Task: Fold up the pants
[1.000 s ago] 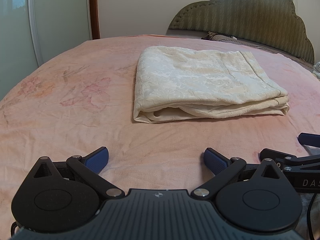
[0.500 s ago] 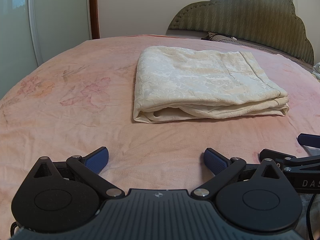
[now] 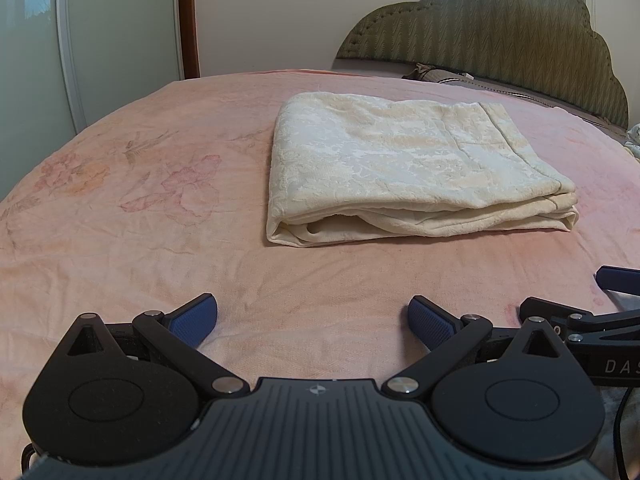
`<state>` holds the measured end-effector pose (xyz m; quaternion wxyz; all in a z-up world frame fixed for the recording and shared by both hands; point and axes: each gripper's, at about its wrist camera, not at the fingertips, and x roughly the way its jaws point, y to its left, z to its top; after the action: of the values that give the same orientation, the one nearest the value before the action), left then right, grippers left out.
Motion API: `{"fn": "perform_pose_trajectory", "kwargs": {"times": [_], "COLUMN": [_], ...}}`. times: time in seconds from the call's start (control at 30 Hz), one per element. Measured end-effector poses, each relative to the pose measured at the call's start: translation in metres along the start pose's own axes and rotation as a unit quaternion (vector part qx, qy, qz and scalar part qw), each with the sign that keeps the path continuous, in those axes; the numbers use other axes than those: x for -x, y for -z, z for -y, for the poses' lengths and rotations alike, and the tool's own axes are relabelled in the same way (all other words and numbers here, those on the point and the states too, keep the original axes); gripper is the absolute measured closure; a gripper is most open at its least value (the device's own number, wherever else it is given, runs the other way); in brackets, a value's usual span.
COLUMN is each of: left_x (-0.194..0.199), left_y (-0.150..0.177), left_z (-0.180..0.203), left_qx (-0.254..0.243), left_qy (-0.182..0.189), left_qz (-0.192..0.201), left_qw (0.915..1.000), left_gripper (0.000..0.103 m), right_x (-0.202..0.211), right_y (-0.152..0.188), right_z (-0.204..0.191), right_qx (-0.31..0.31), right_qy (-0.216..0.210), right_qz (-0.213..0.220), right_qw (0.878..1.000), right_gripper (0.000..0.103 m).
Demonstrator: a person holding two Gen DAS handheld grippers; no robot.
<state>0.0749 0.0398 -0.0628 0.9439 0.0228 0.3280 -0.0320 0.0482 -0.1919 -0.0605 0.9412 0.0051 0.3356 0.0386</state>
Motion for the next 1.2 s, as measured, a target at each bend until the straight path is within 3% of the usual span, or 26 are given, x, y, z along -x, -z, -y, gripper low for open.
{"fn": "perform_pose_trajectory", "kwargs": {"times": [0.37, 0.57, 0.77, 0.9, 1.1, 1.2], "left_x": [0.001, 0.016, 0.031, 0.032, 0.033, 0.035], "left_y": [-0.002, -0.007, -0.013, -0.014, -0.016, -0.018], "left_z": [-0.001, 0.004, 0.012, 0.016, 0.013, 0.013], "left_qx": [-0.006, -0.021, -0.035, -0.041, -0.026, -0.030], "left_qy": [-0.003, -0.016, -0.021, -0.021, -0.010, -0.006], "left_qz": [-0.005, 0.004, 0.008, 0.001, 0.001, 0.002], "left_qw": [1.0000, 0.9996, 0.9992, 0.9989, 0.9996, 0.9995], "left_gripper": [0.000, 0.000, 0.000, 0.000, 0.000, 0.000], "right_x": [0.001, 0.023, 0.032, 0.036, 0.055, 0.055], "right_y": [-0.002, -0.002, -0.002, -0.001, 0.001, 0.001], "right_z": [0.000, 0.005, 0.004, 0.000, 0.014, 0.032], "right_qx": [-0.003, -0.053, -0.048, -0.037, -0.048, -0.073], "right_qy": [-0.004, 0.011, 0.007, 0.012, 0.023, 0.002], "right_qz": [-0.012, 0.002, -0.004, 0.003, 0.054, 0.037], "right_qw": [1.000, 0.999, 0.999, 0.999, 0.997, 0.997], "right_gripper": [0.000, 0.000, 0.000, 0.000, 0.000, 0.000]}}
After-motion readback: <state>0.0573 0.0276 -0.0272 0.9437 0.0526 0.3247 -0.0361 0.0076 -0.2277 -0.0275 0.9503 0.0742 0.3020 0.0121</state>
